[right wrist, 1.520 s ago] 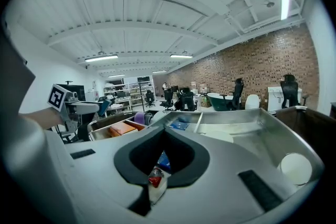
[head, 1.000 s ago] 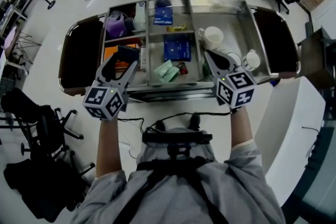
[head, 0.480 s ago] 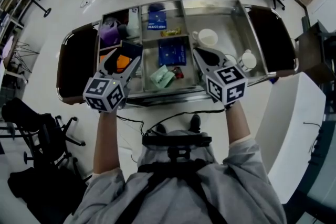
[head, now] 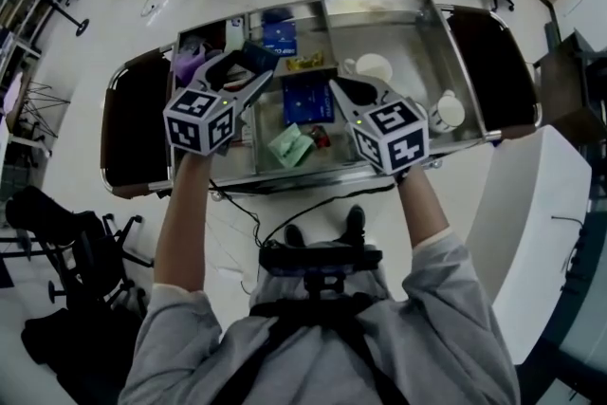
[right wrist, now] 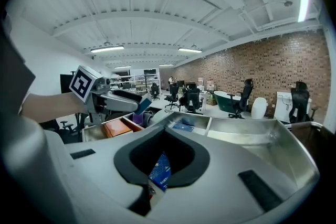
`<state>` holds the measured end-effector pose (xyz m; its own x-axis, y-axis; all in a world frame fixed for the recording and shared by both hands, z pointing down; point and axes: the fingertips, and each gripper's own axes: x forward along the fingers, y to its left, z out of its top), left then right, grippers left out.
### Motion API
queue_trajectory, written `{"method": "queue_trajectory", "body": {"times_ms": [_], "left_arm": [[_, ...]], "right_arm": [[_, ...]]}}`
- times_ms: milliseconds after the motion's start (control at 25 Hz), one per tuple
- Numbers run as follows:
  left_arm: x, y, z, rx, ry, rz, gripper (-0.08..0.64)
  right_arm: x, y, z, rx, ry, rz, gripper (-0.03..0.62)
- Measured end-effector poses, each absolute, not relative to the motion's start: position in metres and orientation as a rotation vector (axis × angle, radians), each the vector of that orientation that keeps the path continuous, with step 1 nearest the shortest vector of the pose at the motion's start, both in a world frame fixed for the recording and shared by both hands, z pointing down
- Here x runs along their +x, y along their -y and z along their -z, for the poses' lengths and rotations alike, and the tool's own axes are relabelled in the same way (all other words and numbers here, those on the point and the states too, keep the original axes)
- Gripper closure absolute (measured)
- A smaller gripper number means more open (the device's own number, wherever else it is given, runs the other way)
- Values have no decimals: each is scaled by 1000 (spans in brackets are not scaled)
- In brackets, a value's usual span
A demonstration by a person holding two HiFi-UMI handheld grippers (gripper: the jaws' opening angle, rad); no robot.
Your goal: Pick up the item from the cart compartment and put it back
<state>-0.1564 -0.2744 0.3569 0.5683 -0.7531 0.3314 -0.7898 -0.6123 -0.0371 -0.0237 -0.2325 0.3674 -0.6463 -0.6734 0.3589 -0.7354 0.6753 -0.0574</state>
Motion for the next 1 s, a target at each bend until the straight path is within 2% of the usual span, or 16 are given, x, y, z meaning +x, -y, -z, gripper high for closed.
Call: {"method": "queue_trajectory", "body": {"times_ms": [720, 1000], "left_arm": [[-95, 388, -425, 2677, 961, -992, 222], [-83, 417, -456, 2624, 882, -1099, 222]], "right_arm": [[-37, 289, -378, 1124, 2514, -322, 583], [-34, 299, -381, 1136, 2501, -316, 583]]}}
